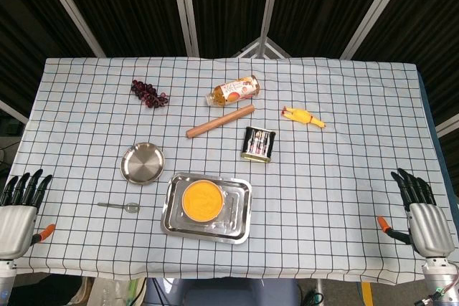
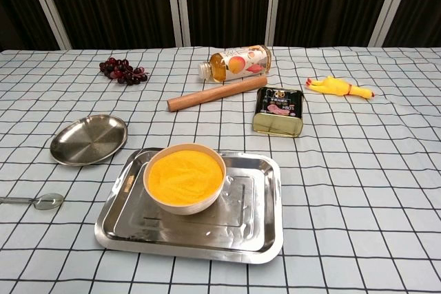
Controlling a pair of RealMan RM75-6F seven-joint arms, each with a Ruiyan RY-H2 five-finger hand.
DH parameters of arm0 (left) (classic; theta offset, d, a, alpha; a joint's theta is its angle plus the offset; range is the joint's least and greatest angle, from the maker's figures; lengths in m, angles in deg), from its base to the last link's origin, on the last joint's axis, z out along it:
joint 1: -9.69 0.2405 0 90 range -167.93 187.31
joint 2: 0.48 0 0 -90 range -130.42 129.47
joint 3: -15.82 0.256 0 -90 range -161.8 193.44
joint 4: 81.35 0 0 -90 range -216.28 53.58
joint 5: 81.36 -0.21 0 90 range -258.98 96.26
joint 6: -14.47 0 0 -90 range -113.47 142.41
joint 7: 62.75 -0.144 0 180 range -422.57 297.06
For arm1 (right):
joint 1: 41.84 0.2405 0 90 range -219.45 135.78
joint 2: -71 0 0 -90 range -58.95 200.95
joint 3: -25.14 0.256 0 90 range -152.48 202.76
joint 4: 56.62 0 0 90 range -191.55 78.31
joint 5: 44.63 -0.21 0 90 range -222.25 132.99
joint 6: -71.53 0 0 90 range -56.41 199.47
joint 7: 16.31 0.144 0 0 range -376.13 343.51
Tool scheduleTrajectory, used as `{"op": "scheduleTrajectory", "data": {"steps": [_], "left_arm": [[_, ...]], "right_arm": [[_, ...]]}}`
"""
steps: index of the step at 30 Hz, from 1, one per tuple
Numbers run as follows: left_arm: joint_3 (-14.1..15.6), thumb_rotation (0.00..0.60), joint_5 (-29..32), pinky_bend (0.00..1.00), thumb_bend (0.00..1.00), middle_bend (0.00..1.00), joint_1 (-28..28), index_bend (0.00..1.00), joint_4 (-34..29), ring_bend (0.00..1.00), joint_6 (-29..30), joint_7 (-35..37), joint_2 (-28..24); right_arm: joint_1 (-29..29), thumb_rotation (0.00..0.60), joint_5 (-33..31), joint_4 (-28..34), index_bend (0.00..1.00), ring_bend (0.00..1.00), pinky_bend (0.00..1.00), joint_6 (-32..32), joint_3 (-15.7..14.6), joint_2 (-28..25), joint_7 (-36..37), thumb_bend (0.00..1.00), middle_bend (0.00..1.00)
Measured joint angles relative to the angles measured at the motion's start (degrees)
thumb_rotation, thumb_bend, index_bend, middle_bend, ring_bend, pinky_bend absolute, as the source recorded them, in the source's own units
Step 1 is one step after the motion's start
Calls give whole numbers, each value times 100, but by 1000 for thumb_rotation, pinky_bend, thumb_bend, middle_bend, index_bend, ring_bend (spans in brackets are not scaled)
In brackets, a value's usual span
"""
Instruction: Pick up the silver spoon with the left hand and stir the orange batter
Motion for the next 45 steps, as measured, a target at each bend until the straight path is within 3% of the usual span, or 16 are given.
{"op": "scheduleTrajectory", "data": {"steps": [12,14,15,17,19,21,25,32,39,45], "left_arm": [[28,600,9,18,97,0,5,0,-18,0,-56,-9,-21],[32,600,25,69,97,1,-12,0,-23,8,-111,-31,-21],[32,600,44,154,97,39,-31,0,-29,66,-164,-52,-22],[23,600,93,368,106,234,-74,4,-48,283,-266,-113,-23],[-12,600,153,577,128,500,-144,50,-83,541,-377,-250,-18],[-49,600,199,788,183,764,-218,196,-116,792,-480,-395,-3],[-130,600,427,982,327,985,-422,430,-194,985,-899,-646,100],[-346,600,1430,1000,437,1000,-839,516,-184,1000,-1742,-1325,437],[-543,600,2306,1000,469,1000,-1203,504,59,1000,-2199,-1954,990],[-570,600,2638,1000,470,1000,-1380,484,374,1000,-2317,-2225,1401]], "right_arm": [[-5,600,29,3,0,0,0,29,0,18,20,340,0],[-1,600,28,8,0,0,0,15,-4,20,15,339,0],[1,600,26,9,0,0,0,0,-9,20,9,339,0],[10,600,14,13,0,0,0,-35,-17,19,-7,339,0],[15,600,-4,27,0,0,0,-54,-19,15,-11,339,0],[19,600,-19,44,0,0,0,-66,-16,9,-16,339,0],[22,600,-50,71,0,0,0,-99,-18,-7,-20,339,0],[4,600,-76,90,0,0,0,-77,-9,-45,30,339,0],[-3,600,-64,96,0,0,0,-74,-21,-43,14,339,0],[-9,600,-73,96,0,0,0,-69,-18,-47,35,339,0]]}}
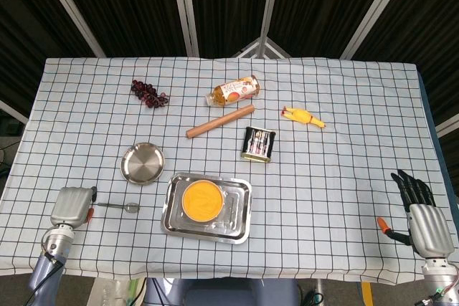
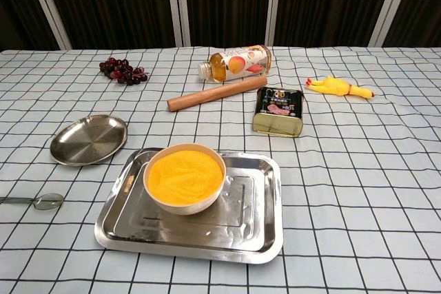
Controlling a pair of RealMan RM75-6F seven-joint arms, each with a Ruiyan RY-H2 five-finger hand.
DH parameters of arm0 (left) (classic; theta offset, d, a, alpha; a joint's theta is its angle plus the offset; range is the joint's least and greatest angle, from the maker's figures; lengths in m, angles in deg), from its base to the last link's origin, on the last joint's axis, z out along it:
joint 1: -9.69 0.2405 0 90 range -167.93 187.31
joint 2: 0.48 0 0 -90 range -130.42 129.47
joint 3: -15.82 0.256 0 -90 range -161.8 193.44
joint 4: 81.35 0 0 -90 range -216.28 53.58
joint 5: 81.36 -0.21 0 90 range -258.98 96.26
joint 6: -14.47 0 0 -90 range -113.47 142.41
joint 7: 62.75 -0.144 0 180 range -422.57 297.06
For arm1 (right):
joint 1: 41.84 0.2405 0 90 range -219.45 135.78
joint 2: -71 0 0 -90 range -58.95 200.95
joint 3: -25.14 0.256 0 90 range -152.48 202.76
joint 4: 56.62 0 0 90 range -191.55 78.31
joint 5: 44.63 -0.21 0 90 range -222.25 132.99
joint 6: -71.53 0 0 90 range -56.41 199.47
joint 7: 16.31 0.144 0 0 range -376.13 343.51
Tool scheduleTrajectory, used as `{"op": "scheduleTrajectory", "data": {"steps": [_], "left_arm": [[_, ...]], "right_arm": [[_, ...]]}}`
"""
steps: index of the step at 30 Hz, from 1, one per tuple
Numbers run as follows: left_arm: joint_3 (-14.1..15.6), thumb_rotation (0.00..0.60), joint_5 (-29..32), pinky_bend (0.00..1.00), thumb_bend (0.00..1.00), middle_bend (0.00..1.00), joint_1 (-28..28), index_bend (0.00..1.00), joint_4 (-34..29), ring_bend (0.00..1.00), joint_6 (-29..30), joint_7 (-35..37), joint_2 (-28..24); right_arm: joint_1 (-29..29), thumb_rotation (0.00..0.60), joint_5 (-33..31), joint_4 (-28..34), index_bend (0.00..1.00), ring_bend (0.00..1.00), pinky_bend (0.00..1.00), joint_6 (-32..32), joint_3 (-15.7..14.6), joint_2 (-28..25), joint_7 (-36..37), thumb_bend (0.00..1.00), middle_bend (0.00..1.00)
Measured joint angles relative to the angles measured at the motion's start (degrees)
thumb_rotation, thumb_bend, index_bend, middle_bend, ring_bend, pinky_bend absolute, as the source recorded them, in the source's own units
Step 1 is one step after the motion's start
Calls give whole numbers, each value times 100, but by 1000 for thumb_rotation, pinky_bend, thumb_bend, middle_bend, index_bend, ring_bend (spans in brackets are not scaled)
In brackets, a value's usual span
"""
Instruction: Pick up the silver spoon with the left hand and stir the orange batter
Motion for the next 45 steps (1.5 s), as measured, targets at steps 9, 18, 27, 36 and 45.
{"op": "scheduleTrajectory", "data": {"steps": [9,18,27,36,45], "left_arm": [[32,600,140,1000,472,1000,-167,494,189,1000,34,-161,343],[93,600,150,1000,486,1000,-266,509,176,1000,91,-210,482],[143,600,236,1000,503,1000,-319,509,231,1000,125,-248,557],[224,600,268,1000,541,1000,-350,537,233,1000,148,-203,571],[252,600,143,1000,541,1000,-351,536,49,1000,310,-133,447]], "right_arm": [[3,600,-3,22,0,0,0,-18,-3,-14,16,339,0],[-2,600,12,20,0,0,0,-4,-7,-7,4,339,0],[-4,600,8,28,0,0,0,-7,-8,-10,2,339,0],[-9,600,6,28,0,0,0,-4,-11,-6,-13,339,0],[-11,600,-4,32,0,0,0,-7,-8,-9,-11,339,0]]}}
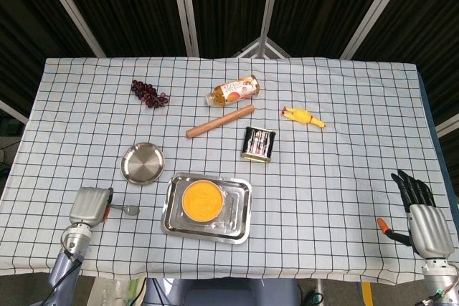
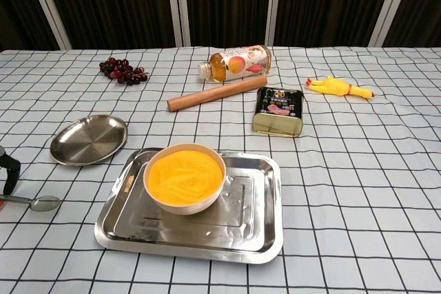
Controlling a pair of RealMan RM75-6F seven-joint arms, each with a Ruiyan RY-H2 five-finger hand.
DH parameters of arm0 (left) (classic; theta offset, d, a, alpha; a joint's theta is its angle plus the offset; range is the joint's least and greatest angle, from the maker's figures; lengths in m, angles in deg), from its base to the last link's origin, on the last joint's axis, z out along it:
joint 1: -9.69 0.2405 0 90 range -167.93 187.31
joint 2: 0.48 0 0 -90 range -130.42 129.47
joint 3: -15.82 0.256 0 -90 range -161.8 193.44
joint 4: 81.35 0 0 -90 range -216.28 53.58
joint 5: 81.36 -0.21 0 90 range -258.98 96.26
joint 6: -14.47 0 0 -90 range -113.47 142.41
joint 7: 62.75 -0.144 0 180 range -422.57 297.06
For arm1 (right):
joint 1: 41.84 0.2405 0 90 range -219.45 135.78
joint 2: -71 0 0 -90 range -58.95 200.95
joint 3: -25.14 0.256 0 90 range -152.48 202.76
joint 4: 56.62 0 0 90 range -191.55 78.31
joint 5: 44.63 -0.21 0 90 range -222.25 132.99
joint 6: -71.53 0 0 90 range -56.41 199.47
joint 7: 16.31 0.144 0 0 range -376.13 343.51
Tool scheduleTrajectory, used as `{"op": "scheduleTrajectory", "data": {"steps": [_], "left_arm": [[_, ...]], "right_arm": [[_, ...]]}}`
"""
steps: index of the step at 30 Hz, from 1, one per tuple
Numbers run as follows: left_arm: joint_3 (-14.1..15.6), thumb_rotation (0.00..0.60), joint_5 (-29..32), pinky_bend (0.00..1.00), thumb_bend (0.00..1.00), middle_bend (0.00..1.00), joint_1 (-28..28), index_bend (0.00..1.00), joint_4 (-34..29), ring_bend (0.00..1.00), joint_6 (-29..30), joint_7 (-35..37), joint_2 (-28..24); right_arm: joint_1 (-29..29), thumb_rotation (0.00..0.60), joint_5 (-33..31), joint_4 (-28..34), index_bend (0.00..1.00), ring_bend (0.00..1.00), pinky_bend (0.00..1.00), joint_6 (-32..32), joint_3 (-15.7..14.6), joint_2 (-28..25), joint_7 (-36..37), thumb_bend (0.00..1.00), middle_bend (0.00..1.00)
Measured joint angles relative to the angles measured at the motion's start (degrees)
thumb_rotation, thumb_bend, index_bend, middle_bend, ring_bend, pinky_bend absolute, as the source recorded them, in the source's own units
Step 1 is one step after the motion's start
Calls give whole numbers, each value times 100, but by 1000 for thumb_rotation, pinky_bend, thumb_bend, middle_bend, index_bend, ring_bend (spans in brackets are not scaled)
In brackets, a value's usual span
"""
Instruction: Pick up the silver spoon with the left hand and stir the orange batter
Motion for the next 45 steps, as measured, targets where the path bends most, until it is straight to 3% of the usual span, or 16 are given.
{"op": "scheduleTrajectory", "data": {"steps": [13,23,34,45], "left_arm": [[-219,600,-305,1000,541,1000,-111,540,-943,1000,449,-136,-461],[-612,600,24,1000,541,1000,-589,544,-1317,1000,454,-1065,-390],[-996,600,865,1000,541,1000,-1498,539,-1488,1000,521,-2677,602],[-1070,600,1475,1000,541,1000,-2204,535,-1253,1000,848,-3726,1592]], "right_arm": [[-2,600,-9,27,0,0,0,-14,-4,-5,18,339,0],[8,600,-37,32,0,0,0,-44,4,-7,43,339,0],[33,600,-113,33,0,0,0,-103,35,-1,56,339,0],[38,600,-105,41,0,0,0,-109,40,-18,119,339,0]]}}
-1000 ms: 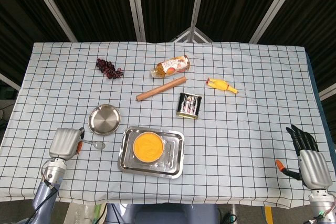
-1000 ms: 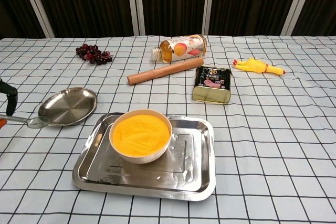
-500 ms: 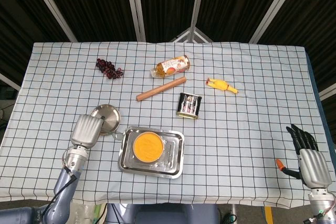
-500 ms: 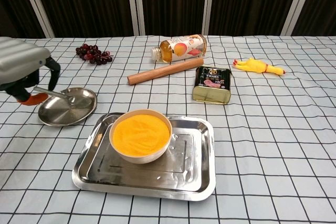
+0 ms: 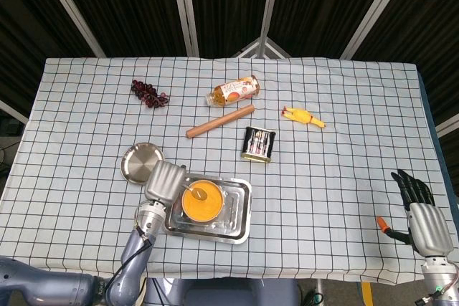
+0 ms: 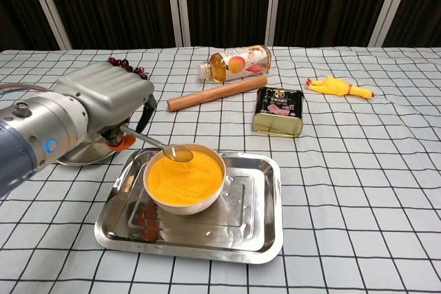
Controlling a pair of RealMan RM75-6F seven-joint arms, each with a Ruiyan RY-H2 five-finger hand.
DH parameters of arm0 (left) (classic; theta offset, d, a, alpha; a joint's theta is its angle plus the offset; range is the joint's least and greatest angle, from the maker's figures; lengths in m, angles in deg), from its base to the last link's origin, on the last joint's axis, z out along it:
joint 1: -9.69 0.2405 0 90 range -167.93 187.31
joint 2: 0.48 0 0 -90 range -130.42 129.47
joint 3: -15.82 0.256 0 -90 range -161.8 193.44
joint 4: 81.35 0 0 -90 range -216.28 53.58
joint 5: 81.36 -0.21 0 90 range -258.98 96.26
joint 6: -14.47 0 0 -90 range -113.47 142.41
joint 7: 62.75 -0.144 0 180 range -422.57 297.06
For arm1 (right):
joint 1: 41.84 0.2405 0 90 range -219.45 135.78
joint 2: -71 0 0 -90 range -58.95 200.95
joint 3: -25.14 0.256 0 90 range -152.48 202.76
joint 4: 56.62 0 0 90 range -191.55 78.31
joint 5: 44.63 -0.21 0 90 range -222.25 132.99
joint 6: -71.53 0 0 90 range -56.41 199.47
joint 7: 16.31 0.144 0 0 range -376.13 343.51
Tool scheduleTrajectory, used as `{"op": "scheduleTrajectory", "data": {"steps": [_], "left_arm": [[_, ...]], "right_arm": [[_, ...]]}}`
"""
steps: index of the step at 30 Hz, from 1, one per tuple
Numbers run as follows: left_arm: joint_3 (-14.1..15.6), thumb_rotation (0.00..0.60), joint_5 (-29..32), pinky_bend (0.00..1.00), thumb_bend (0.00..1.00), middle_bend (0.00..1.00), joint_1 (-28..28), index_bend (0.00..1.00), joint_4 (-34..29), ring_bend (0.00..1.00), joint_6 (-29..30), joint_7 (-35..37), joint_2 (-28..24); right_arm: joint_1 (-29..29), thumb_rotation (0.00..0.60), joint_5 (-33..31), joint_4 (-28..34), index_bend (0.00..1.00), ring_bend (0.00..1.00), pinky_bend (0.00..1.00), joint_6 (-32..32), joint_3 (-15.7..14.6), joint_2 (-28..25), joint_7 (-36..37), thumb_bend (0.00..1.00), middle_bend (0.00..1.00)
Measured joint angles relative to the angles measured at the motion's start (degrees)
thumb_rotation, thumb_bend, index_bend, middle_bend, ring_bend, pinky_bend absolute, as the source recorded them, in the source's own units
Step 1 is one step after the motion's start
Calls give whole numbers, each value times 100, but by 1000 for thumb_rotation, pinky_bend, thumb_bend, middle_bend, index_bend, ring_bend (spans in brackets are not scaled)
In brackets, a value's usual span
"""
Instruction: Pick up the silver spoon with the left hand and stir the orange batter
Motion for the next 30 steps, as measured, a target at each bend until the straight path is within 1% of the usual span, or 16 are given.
{"op": "scheduleTrajectory", "data": {"steps": [2,5,10,12,15,19,20,22,24,26,30], "left_arm": [[14,600,77,1000,531,1000,-75,527,45,1000,63,-106,107],[43,600,194,1000,461,1000,-152,510,95,1000,186,-245,204],[75,600,332,1000,289,1000,-238,452,87,1000,314,-321,234],[80,600,334,1000,250,1000,-249,432,59,1000,329,-280,221],[96,600,307,1000,222,1000,-255,416,-5,1000,354,-197,185],[134,600,193,1000,225,1000,-239,457,-180,1000,403,-28,59],[137,600,169,1000,256,1000,-231,468,-224,1000,413,21,22],[133,600,140,1000,362,1000,-208,478,-330,1000,437,138,-72],[100,600,187,1000,422,1000,-184,478,-429,1000,462,210,-173],[61,600,285,1000,442,1000,-175,470,-503,1000,474,234,-242],[-51,600,599,1000,444,1000,-179,468,-659,1000,472,282,-377]], "right_arm": [[-1,600,-6,-3,0,0,0,1,3,-3,14,339,0],[-4,600,-7,-4,0,0,0,4,6,-11,42,339,0],[-3,600,5,-4,0,0,0,5,4,-16,55,339,0],[-1,600,1,-2,0,0,0,-3,2,-17,50,339,0],[-3,600,-5,-1,0,0,0,-4,1,-19,42,338,0],[-6,600,-9,3,0,0,0,-6,-1,-25,44,339,0],[-5,600,-9,3,0,0,0,-4,0,-23,40,339,0],[-5,600,-6,3,0,0,0,-1,1,-21,35,339,0],[-4,600,-1,6,0,0,0,-2,-2,-18,30,339,0],[-3,600,-1,8,0,0,0,-3,-1,-16,27,338,0],[-2,600,-2,7,0,0,0,0,3,-15,32,339,0]]}}
